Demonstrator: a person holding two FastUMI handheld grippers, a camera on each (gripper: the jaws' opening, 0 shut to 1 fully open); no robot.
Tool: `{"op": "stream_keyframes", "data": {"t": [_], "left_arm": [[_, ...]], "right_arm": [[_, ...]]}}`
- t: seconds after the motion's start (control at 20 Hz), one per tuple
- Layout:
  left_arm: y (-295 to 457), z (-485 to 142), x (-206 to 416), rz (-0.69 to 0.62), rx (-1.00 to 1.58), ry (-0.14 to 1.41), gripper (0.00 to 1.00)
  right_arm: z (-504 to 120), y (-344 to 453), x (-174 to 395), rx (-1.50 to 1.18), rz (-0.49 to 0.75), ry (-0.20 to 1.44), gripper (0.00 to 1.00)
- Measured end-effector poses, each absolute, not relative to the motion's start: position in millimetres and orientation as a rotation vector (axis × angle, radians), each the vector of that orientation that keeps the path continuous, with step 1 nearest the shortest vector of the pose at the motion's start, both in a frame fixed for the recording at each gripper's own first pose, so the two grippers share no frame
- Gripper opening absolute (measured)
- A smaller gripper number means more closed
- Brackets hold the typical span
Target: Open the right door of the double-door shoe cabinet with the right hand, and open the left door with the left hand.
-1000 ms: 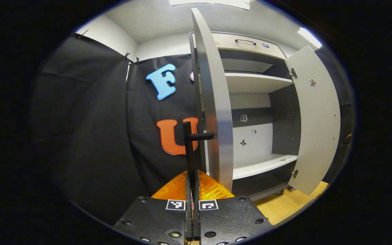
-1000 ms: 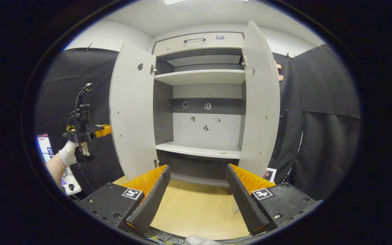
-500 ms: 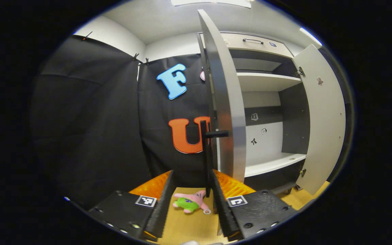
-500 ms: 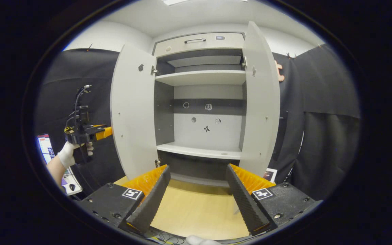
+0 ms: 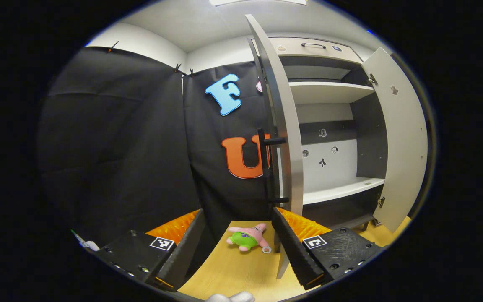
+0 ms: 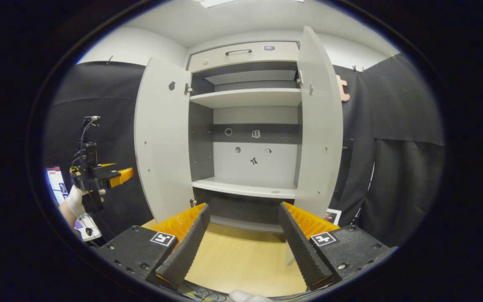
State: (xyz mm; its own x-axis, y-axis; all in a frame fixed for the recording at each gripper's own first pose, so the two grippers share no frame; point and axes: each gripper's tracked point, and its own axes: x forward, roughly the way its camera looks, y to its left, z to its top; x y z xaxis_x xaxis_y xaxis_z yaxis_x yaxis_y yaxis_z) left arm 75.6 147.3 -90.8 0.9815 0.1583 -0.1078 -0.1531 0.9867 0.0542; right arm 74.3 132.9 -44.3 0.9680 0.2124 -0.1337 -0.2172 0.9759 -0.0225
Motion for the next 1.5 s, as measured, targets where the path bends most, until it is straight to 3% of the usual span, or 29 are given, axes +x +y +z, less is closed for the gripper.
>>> {"op": "stream_keyframes", "data": {"t": [0.55, 0.85, 1.5], "left_arm": [[123, -39, 44, 0.186, 0.078, 0.085, 0.95], [61, 8, 36, 0.115, 0.097, 0.015, 0.95], [-49, -44, 11, -0.002, 0.022, 0.091, 0.95]], "right_arm": [[-37, 118, 83, -0.034, 0.163, 0.104, 1.00], [-34, 105, 89, -0.009, 0.100, 0.096, 1.00], [-36, 94, 89, -0.002, 0.027, 0.085, 1.00]]}}
